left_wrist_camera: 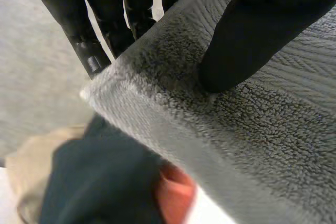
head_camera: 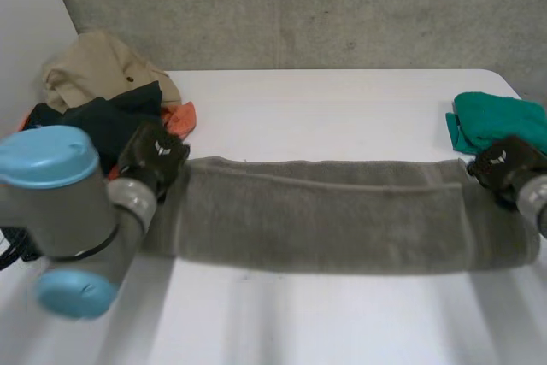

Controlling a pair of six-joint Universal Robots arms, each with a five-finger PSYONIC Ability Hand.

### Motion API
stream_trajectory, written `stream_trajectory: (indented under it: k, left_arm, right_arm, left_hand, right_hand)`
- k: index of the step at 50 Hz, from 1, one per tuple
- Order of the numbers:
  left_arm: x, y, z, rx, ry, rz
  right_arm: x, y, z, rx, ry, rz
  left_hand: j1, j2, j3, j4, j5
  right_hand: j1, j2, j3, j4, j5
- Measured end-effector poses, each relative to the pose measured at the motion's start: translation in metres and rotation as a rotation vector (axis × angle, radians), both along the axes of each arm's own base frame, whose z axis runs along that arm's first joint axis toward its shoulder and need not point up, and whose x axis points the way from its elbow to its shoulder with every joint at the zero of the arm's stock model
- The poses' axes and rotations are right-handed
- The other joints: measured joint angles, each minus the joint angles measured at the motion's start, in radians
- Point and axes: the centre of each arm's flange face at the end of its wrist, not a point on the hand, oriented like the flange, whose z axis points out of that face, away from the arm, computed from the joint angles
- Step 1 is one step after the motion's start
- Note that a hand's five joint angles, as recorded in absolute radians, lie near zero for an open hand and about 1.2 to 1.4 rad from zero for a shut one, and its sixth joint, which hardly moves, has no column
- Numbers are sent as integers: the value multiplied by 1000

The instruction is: Fold the laundry.

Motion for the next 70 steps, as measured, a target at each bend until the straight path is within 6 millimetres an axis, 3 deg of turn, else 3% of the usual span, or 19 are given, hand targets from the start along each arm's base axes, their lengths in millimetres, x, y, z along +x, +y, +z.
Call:
stream_trajectory:
  k: [5,11,14,15,17,19,22,27,29,33,38,43,48,52,55,59,62,70]
  left_arm:
    - [-16,-34,-11,-102,32,46]
    - [-29,-60,-23,-158,54,80]
    - [-34,-68,-27,-169,61,84]
    - [-37,-70,-30,-171,63,80]
    - [-40,-70,-31,-171,64,74]
    - [-48,-65,-32,-169,68,52]
    - [-56,-54,-33,-159,70,22]
    - [-61,-33,-25,-150,73,-12]
    - [-58,-22,-17,-147,77,-20]
    - [-51,-5,-6,-138,92,-26]
    - [-41,25,6,-103,145,-49]
    - [-37,43,8,-66,195,-72]
    - [-34,50,5,-37,221,-82]
    - [-34,51,4,-29,226,-82]
    - [-34,51,4,-29,226,-81]
    - [-34,51,6,-34,228,-79]
    - [-33,51,10,-42,232,-79]
    - [-29,57,27,-75,252,-81]
  right_arm:
    - [14,-31,-9,-116,3,-1]
    - [23,-63,-20,-216,6,-17]
    - [26,-78,-24,-263,-1,-26]
    - [27,-85,-26,-287,-6,-32]
    - [29,-88,-27,-301,-9,-36]
    - [30,-92,-27,-316,-21,-51]
    - [30,-89,-25,-308,-55,-73]
    - [27,-70,-8,-253,-160,-98]
    - [25,-50,6,-199,-236,-94]
    - [16,-27,15,-107,-306,-82]
    - [-10,0,9,68,-369,-94]
    - [-25,9,-4,146,-386,-106]
    - [-32,5,-19,151,-361,-106]
    - [-36,-3,-36,154,-320,-104]
    - [-40,-10,-50,165,-291,-109]
    - [-50,-18,-57,162,-269,-151]
    - [-66,-27,-56,134,-245,-220]
    - [-114,-46,-32,-28,-56,-362]
  left_hand:
    - [0,0,0,0,0]
    - [0,0,0,0,0]
    - [-10,-18,-18,-13,-8]
    - [-298,-290,-283,-292,-252]
    - [-558,-519,-507,-522,-480]
    - [-934,-913,-888,-909,-857]
    - [-968,-995,-986,-998,-935]
    - [-968,-996,-986,-999,-935]
    - [-968,-996,-986,-999,-935]
    - [-968,-996,-986,-999,-935]
    - [-968,-996,-986,-999,-935]
    - [-968,-996,-986,-1000,-935]
    - [-968,-996,-986,-999,-935]
    - [-968,-996,-986,-1000,-935]
    - [-968,-996,-986,-999,-935]
    - [-968,-996,-986,-999,-935]
    - [-968,-996,-986,-999,-935]
    - [-968,-996,-986,-999,-935]
  right_hand:
    - [0,1,0,0,0]
    - [0,1,0,0,0]
    - [-170,-202,-207,-208,-200]
    - [-466,-507,-500,-500,-504]
    - [-639,-685,-675,-674,-691]
    - [-890,-945,-954,-953,-942]
    - [-899,-960,-980,-980,-955]
    - [-899,-960,-980,-980,-955]
    - [-899,-960,-980,-980,-955]
    - [-898,-958,-977,-978,-953]
    - [-881,-918,-925,-938,-905]
    - [-811,-852,-859,-866,-836]
    - [-731,-806,-787,-794,-761]
    - [-573,-619,-636,-644,-616]
    - [-137,-166,-194,-215,-202]
    - [-37,-7,-19,-23,-29]
    - [-37,-7,-3,-6,-23]
    - [-37,-7,-2,-3,-22]
